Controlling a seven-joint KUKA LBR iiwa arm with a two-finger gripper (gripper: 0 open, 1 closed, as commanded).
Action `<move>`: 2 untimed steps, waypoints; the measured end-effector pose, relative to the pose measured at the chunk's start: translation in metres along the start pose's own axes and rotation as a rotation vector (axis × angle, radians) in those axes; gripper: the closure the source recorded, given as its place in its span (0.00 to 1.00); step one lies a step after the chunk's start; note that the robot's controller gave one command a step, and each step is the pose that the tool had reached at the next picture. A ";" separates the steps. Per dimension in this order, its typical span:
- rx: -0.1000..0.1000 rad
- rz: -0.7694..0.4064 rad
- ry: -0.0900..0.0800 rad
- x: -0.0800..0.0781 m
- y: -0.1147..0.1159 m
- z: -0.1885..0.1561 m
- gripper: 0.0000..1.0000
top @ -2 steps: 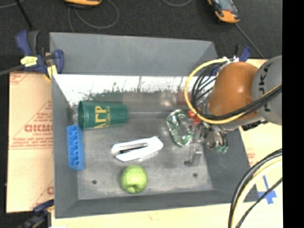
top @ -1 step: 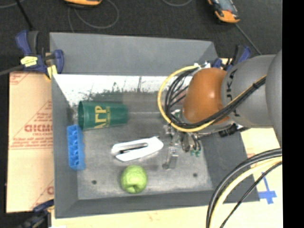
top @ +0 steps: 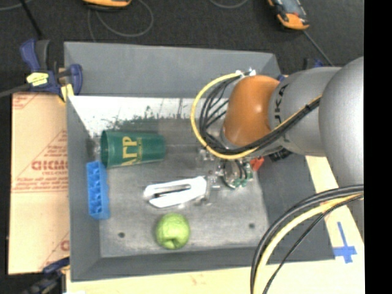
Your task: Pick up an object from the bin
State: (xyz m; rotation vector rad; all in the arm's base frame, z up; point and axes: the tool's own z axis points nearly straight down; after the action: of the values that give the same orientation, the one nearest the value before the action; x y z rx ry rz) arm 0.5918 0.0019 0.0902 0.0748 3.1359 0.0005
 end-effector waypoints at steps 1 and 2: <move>0.000 0.050 0.005 0.047 0.057 0.020 1.00; 0.000 0.049 0.005 0.047 0.057 0.020 1.00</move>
Offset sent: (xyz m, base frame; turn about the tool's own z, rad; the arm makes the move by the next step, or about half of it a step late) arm 0.0000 0.0000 0.0000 0.0000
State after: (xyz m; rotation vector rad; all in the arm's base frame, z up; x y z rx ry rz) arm 0.5477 0.0614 0.0704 0.1515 3.1385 0.0009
